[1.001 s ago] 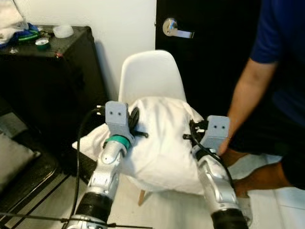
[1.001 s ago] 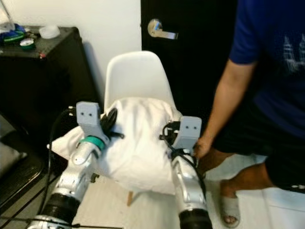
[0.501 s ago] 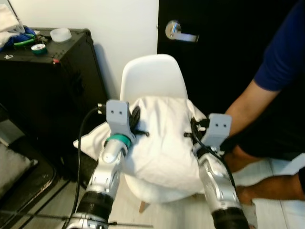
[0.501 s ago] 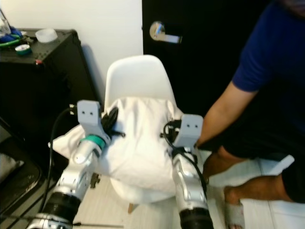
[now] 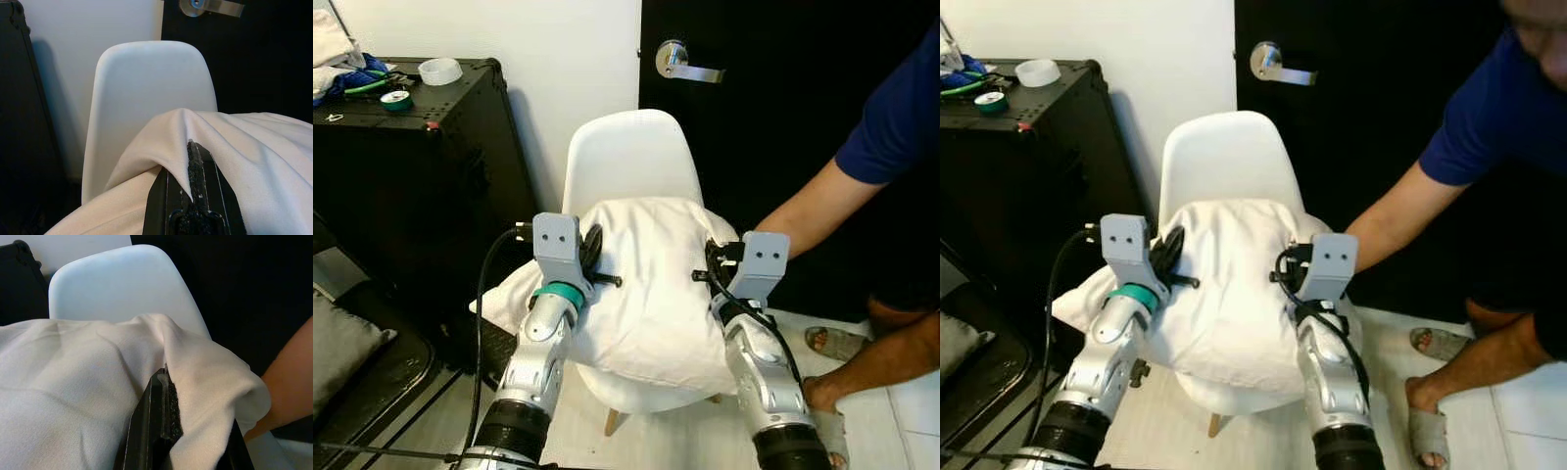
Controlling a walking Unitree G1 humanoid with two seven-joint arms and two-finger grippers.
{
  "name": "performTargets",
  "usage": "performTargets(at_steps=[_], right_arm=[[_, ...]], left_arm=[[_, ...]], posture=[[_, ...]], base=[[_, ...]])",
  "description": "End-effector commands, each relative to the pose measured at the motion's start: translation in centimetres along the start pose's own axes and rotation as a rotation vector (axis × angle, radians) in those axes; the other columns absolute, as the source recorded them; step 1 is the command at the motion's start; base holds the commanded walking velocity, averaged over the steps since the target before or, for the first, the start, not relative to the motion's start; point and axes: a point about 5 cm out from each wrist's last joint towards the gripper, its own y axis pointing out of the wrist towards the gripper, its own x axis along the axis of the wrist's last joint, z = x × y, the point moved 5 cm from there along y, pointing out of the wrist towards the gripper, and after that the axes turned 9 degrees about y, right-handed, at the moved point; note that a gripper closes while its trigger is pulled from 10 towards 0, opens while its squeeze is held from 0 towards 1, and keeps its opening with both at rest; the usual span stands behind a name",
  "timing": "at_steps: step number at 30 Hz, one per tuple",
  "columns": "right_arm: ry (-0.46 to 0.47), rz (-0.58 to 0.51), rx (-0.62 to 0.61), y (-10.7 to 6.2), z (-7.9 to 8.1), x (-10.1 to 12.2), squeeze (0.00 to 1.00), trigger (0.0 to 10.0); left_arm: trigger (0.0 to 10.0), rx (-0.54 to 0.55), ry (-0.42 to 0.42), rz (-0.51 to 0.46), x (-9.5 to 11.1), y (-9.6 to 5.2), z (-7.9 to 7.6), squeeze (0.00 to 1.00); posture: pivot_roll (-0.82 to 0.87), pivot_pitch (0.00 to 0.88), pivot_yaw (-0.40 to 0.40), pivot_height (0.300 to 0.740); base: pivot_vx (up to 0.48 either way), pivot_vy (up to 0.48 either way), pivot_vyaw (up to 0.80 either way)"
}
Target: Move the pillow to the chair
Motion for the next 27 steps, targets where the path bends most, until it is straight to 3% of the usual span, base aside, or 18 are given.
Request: performTargets(at_steps=[1, 27], right_arm=[[-0.007, -0.006, 0.059, 0.09, 1.84, -0.04, 0.00, 10.0], [0.009, 0.015, 0.070, -0.27, 1.96, -0.61, 0.00, 10.0]], left_arm=[[10.0, -0.069, 0.023, -0.013, 0.28, 0.04, -1.63, 0.00], [10.0, -0.063, 0.024, 0.002, -0.16, -0.28, -1.74, 0.00]], posture=[[-0.02, 0.000, 0.123, 0.740], [-0.02, 0.000, 0.111, 0.661]], base=[[0.000, 0.000, 0.00], [0.000, 0.000, 0.00]])
